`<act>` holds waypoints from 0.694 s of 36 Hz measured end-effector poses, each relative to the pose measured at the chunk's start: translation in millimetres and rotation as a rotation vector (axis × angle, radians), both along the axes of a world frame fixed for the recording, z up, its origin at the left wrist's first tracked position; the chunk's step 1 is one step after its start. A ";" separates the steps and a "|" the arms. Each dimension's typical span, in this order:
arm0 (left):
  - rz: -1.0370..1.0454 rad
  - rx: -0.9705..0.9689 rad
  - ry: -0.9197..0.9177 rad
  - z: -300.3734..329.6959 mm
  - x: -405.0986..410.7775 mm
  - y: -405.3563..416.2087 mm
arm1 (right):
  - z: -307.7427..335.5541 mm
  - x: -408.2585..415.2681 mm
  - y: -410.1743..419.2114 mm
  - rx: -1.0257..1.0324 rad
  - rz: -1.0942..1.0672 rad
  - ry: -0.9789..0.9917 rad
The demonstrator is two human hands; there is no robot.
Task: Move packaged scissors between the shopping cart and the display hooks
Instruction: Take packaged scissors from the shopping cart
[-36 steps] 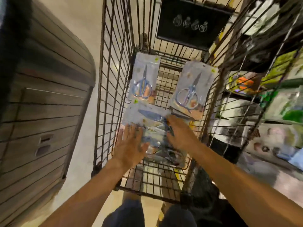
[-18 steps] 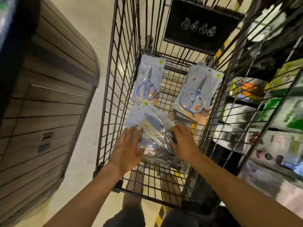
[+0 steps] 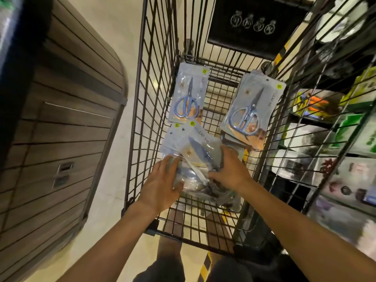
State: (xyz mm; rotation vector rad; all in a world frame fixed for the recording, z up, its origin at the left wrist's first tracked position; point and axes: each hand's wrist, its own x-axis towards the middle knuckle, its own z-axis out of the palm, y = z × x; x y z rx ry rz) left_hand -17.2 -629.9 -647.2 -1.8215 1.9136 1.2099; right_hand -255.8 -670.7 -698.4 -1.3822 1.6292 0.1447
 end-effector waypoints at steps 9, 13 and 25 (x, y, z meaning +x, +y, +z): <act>0.140 0.049 0.135 29.4 4.6 -6.0 | 46.2 -9.9 -2.4 0.166 -0.140 -0.324; 0.211 0.051 0.224 48.4 4.4 -11.3 | 74.6 -15.4 4.3 0.165 -0.223 -0.375; 0.802 0.270 0.722 122.9 -38.6 -30.5 | 156.1 -27.9 12.3 0.144 -0.580 -0.648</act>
